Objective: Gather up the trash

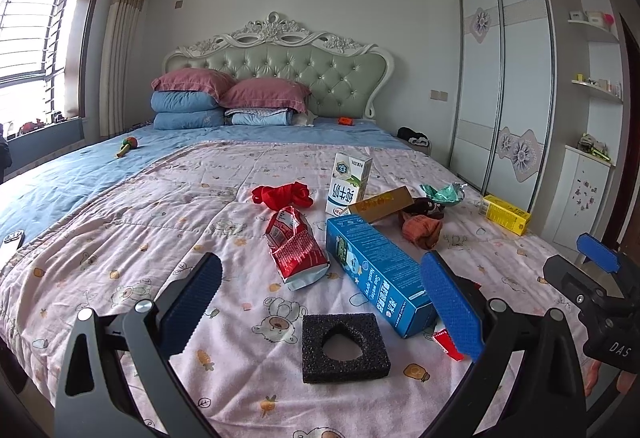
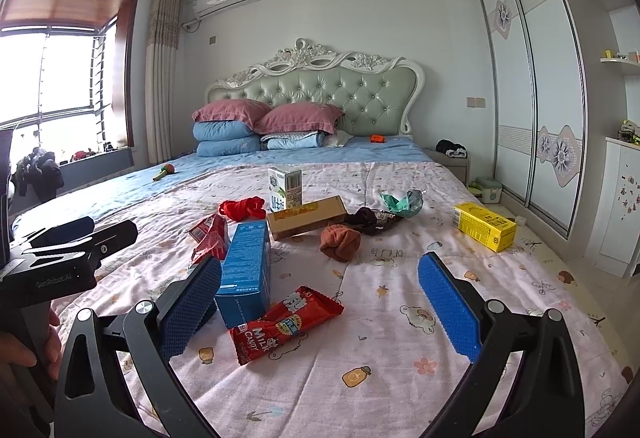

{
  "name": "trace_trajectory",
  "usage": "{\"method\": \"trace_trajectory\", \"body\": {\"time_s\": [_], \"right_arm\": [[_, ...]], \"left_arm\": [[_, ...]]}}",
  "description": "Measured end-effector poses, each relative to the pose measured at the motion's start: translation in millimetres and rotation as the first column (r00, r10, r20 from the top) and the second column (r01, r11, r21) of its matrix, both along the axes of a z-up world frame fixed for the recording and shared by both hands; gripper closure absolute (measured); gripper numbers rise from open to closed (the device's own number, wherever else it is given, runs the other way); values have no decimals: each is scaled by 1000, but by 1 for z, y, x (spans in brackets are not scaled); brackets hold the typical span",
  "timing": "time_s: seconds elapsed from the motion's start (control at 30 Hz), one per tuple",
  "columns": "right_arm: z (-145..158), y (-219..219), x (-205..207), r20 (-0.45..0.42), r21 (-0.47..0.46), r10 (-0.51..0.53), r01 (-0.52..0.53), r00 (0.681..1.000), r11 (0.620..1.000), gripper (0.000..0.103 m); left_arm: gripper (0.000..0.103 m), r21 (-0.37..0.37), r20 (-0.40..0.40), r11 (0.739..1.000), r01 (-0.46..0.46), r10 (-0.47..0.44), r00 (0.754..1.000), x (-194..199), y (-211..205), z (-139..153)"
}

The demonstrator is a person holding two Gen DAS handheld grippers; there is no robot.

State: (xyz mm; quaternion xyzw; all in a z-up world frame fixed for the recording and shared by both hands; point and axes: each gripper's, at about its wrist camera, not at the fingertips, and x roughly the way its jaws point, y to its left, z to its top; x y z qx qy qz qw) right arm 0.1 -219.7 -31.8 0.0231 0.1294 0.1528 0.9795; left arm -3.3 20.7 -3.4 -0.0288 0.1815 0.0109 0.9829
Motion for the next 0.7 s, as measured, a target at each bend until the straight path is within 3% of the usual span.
{"method": "trace_trajectory", "body": {"time_s": [0.7], "right_arm": [[-4, 2, 2, -17, -4, 16, -16, 1000, 1000, 8]], "left_arm": [[4, -1, -14, 1000, -3, 3, 1000, 2, 3, -4]]}}
